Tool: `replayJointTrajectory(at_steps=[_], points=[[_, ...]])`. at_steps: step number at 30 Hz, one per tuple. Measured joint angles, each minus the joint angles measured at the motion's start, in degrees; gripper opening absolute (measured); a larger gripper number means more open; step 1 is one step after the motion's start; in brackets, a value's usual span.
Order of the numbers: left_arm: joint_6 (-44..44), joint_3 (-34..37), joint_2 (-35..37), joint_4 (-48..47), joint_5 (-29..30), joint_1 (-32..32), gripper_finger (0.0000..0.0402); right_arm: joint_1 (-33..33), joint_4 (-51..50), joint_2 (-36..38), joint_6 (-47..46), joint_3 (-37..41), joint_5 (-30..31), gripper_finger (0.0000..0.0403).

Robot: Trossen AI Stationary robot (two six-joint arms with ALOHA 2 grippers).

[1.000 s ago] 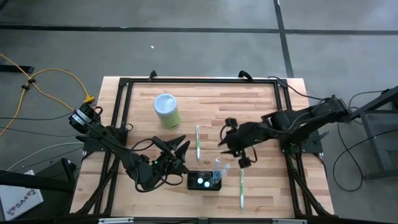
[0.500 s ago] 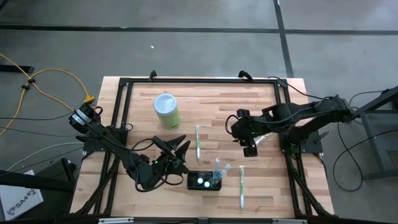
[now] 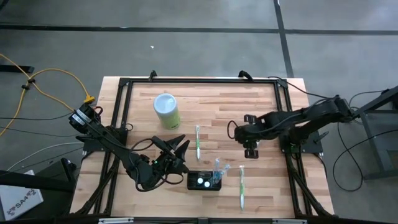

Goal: Pick & Place toothbrushing station
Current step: Put the top right green toothbrush into the mesh organizer

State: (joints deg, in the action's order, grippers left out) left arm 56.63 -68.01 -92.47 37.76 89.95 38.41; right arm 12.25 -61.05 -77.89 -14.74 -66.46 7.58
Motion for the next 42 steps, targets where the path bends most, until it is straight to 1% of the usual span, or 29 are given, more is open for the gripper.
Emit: replayJointTrajectory(at_steps=[6, 12, 22, 25, 31, 35, 42], points=[[-0.1, 0.0, 0.0, 0.0, 0.0, 0.0, 0.0138, 0.1, 1.4, 0.0, -1.6, 7.1, -0.9, 0.0128], [-0.1, 0.0, 0.0, 0.0, 0.1, 0.0, 0.0138, 1.8, 8.5, 0.0, -1.6, 14.1, -4.5, 0.0128], [-0.6, 0.0, 0.0, 0.0, 0.1, 0.0, 0.0138, 4.4, 8.6, 0.0, -6.7, 20.6, -4.5, 0.0128], [-1.0, 0.0, 0.0, 0.0, 0.1, 0.0, 0.0138, 5.2, 8.7, 0.0, -7.7, 22.7, -3.3, 0.0128], [-1.0, 0.0, 0.0, 0.0, 0.1, -0.1, 0.0138, 5.8, 10.3, 0.0, -7.5, 24.4, -2.2, 0.0128], [-1.1, 0.0, 0.0, 0.0, 0.1, -0.1, 0.0138, 5.8, 12.8, 0.0, -5.4, 25.8, -1.5, 0.0128], [-1.0, 0.0, 0.0, 0.0, 0.1, -0.1, 0.0138, 5.8, 12.9, 0.0, -5.2, 26.1, -1.5, 0.0128]])
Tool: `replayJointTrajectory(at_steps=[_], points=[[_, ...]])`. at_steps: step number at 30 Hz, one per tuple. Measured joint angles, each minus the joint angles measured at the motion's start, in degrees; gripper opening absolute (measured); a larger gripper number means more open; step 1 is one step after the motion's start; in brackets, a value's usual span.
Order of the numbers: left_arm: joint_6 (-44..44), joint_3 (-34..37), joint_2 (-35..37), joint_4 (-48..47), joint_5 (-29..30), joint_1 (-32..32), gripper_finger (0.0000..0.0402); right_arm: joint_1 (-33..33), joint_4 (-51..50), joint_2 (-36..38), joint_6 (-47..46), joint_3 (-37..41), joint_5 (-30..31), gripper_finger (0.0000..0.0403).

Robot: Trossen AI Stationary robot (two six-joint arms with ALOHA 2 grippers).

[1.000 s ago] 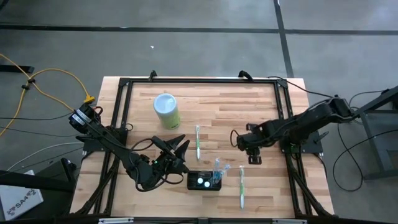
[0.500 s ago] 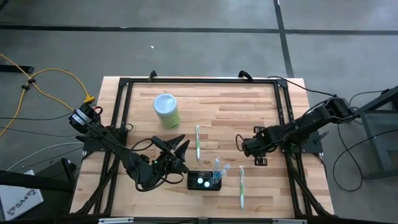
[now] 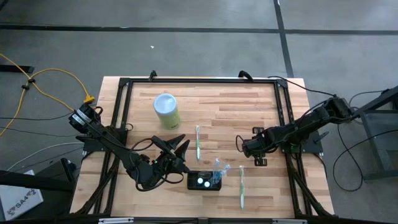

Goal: Pick & Place toothbrushing station
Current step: Put the top right green toothbrush into the mesh organizer

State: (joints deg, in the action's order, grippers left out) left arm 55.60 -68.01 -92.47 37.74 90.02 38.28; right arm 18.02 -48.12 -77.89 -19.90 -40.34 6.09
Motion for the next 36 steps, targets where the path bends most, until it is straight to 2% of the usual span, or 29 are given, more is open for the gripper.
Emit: replayJointTrajectory(at_steps=[7, 13, 20, 29, 36], points=[[0.0, 0.0, 0.0, 0.0, -0.1, 0.0, 0.0138, 0.0, 3.3, 0.0, -7.9, 0.0, 0.7, 0.0128], [-0.4, 0.0, 0.0, 0.0, -0.3, 0.0, 0.0138, 0.0, 4.4, 0.0, -25.8, -0.1, 7.1, 0.0128], [-2.0, 0.0, 0.0, 0.0, -0.3, 0.0, 0.0138, 0.0, 3.9, 0.0, -42.3, -0.1, 6.8, 0.0128], [-3.7, 0.0, 0.0, 0.0, -0.3, 0.0, 0.0138, 0.0, 2.5, 0.0, -57.3, -0.1, 10.4, 0.0128], [-4.2, 0.0, 0.0, 0.0, -0.3, 0.0, 0.0138, 0.0, -1.7, 0.0, -68.4, -0.1, 9.9, 0.0128]])
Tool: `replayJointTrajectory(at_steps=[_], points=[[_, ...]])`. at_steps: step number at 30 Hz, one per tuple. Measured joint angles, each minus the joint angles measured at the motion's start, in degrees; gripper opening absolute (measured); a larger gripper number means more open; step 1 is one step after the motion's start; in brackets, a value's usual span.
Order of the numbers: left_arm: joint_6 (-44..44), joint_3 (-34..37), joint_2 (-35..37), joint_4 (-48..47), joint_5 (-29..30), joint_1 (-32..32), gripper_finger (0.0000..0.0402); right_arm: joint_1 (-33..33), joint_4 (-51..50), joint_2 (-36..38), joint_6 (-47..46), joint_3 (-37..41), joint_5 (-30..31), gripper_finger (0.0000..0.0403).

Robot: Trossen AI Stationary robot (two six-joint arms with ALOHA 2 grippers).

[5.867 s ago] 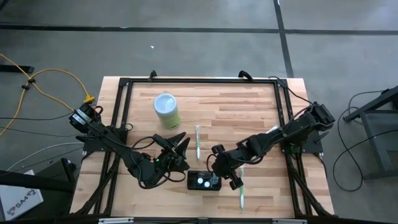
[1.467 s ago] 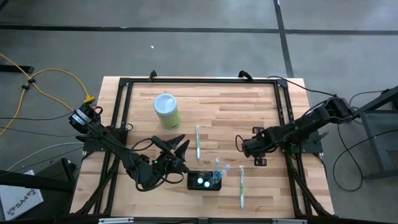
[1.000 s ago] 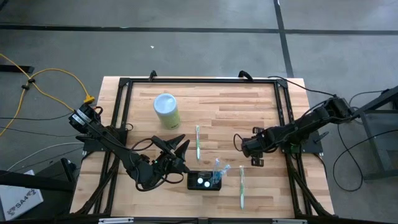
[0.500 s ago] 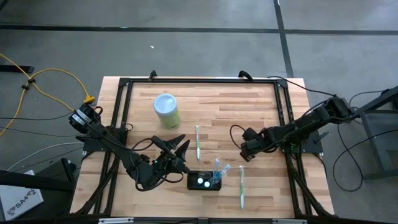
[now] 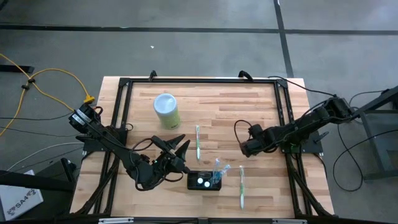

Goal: Pick & Place toothbrushing station
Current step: Put the top right green toothbrush into the mesh organizer

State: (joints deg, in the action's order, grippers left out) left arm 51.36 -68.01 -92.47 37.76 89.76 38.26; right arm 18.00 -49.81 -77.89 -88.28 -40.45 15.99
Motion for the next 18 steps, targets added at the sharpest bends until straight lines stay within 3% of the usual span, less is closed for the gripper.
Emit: replayJointTrajectory(at_steps=[7, 18], points=[[0.0, 0.0, 0.0, 0.0, 0.0, 0.7, 0.0138, 0.0, -1.6, 0.0, -12.4, 0.0, -4.8, 0.0128], [1.1, 0.0, 0.0, 0.0, 0.0, 2.6, 0.0138, 0.0, -0.5, 0.0, -24.3, 0.0, -10.3, 0.0128]])
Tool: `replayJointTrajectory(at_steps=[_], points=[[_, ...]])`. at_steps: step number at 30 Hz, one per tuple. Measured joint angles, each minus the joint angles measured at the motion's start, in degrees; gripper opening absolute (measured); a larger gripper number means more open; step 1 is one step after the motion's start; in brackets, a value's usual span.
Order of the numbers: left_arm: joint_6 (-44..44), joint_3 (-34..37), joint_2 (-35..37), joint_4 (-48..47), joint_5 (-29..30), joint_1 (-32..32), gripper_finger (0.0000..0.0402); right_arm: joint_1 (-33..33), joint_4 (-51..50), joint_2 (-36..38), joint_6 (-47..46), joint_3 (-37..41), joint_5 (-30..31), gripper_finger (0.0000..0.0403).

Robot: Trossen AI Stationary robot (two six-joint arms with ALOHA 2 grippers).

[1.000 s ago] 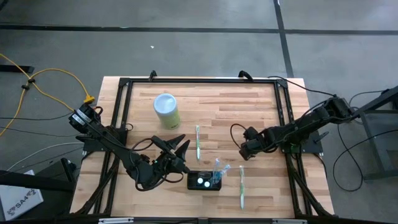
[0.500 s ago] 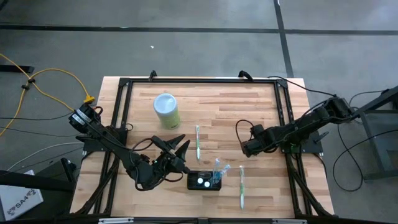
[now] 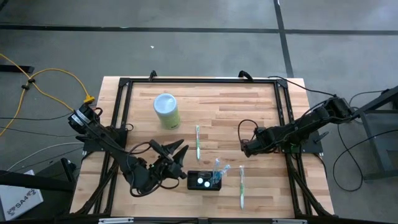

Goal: Pick & Place toothbrushing station
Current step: Put the top right green toothbrush into the mesh organizer

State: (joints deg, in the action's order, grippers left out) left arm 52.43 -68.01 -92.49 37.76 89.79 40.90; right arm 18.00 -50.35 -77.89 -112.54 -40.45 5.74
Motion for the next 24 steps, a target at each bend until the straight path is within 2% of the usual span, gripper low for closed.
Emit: replayJointTrajectory(at_steps=[13, 24], points=[[0.7, 0.0, 0.0, 0.0, 0.0, 0.7, 0.0138, -1.5, -0.3, -1.6, -2.8, 0.0, 1.8, 0.0128], [0.8, 0.0, 0.0, 0.0, 0.3, 0.7, 0.0138, -2.3, 1.2, -7.3, -1.0, 0.0, 1.6, 0.0128]])
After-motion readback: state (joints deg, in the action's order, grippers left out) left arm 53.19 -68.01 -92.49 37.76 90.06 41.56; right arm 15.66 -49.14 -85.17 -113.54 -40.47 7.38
